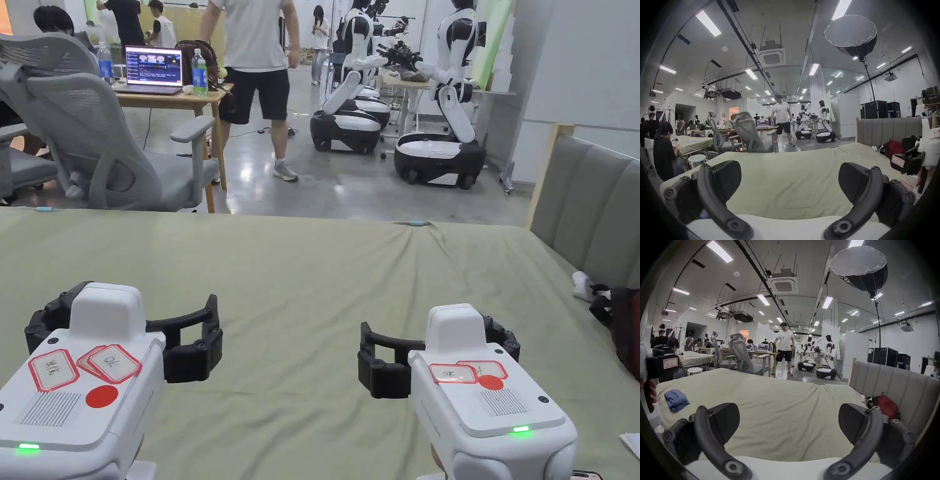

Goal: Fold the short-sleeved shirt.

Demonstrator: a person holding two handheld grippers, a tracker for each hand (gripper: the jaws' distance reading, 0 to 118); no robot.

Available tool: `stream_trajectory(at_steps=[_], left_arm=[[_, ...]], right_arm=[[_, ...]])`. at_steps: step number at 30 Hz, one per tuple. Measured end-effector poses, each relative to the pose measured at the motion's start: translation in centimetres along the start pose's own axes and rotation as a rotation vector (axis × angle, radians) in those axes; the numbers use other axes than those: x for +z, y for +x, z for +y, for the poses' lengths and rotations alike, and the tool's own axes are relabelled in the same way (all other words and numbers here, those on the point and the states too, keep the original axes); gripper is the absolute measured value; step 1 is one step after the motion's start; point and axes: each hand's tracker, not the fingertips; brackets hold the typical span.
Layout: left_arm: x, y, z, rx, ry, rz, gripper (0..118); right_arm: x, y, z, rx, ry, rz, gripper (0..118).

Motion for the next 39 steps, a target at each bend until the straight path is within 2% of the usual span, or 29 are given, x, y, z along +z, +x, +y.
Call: stream_trajectory(at_steps=[17,31,36,39], left_arm=[[0.5,-1.2,0.4,0.002,-0.005,0.018,118],[0.3,-1.0,0.8,0.011,-0.018,0.004,118],[0.3,-0.9,0.9,0.01,-0.021,0.003,118],[0.3,-0.8,0.9,0.015,-0.019,0.003,118]], right_arm=[[-0.2,-0.9,1.4,-0.051,-0.003,-0.021,118],[-0.5,-1.5,1.7,-0.046,-0.015,-0.004,118],[-0.8,-1.8,2.0,-0.083,-0.065,-0.03,118],[-0.7,-1.9,1.9,-0.056,-0.048,-0.028,118]])
